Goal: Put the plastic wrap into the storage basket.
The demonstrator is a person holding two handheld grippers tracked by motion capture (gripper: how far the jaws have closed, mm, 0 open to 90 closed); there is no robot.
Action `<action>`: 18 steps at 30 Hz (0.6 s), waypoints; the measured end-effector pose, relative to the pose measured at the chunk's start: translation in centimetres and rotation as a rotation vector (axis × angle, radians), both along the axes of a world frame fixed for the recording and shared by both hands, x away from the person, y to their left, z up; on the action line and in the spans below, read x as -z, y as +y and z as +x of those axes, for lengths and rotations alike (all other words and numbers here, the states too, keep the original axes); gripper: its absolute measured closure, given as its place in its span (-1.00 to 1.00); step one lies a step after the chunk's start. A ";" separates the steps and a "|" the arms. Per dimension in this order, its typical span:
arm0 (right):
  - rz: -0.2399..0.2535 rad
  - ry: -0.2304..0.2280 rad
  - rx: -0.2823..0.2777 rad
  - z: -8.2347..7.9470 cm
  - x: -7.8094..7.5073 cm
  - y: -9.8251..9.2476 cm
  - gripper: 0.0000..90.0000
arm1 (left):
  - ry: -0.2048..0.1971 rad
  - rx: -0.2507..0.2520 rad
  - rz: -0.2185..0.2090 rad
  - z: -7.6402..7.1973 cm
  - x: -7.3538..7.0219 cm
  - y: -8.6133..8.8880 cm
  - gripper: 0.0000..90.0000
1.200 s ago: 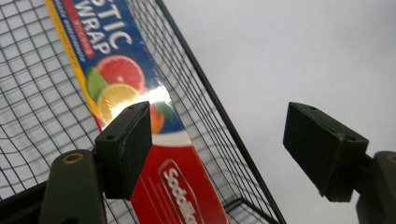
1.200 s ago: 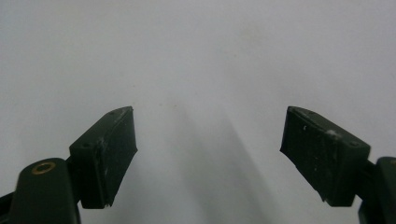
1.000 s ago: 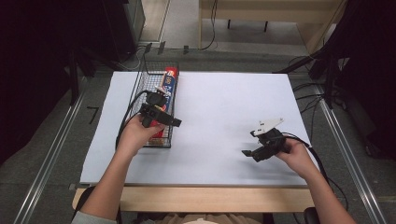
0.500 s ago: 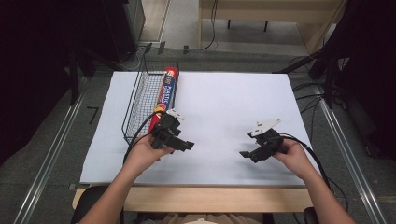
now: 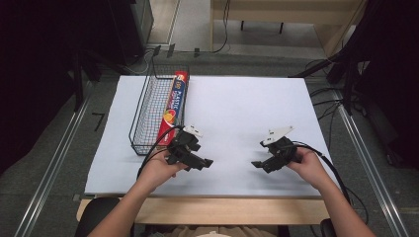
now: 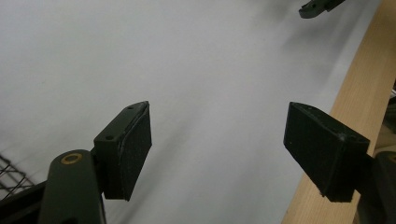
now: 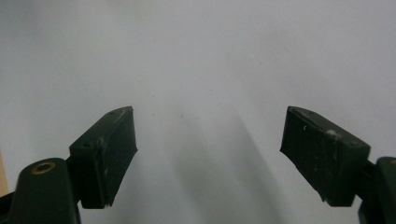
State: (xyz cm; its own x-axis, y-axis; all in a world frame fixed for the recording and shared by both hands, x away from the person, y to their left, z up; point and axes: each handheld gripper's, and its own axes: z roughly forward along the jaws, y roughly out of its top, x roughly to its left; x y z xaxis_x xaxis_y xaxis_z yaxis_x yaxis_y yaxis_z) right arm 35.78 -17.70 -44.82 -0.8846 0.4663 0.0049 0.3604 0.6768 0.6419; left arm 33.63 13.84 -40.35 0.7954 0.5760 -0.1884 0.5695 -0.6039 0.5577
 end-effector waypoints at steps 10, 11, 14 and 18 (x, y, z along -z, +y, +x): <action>-0.009 -0.008 -0.009 0.0 0.1 0.2 -0.58 | -0.010 0.028 0.024 -0.1 0.7 -0.1 -0.48; -0.009 -0.008 -0.009 0.0 0.1 0.2 -0.58 | -0.011 0.029 0.026 -0.1 0.7 -0.1 -0.49; -0.009 -0.010 -0.010 0.0 0.1 0.2 -0.58 | -0.011 0.034 0.023 -0.2 0.7 -0.1 -0.49; -0.012 -0.007 -0.011 -0.1 0.1 0.3 -0.58 | -0.009 0.037 0.028 -0.1 0.8 0.0 -0.49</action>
State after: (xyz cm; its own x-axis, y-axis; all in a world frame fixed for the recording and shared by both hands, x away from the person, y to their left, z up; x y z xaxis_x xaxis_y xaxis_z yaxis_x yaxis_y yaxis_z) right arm 35.71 -17.45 -44.93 -0.8896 0.4567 -0.0067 0.3484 0.6880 0.6366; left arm 33.49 13.80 -41.17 0.8175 0.5516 -0.1656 0.5419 -0.6397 0.5451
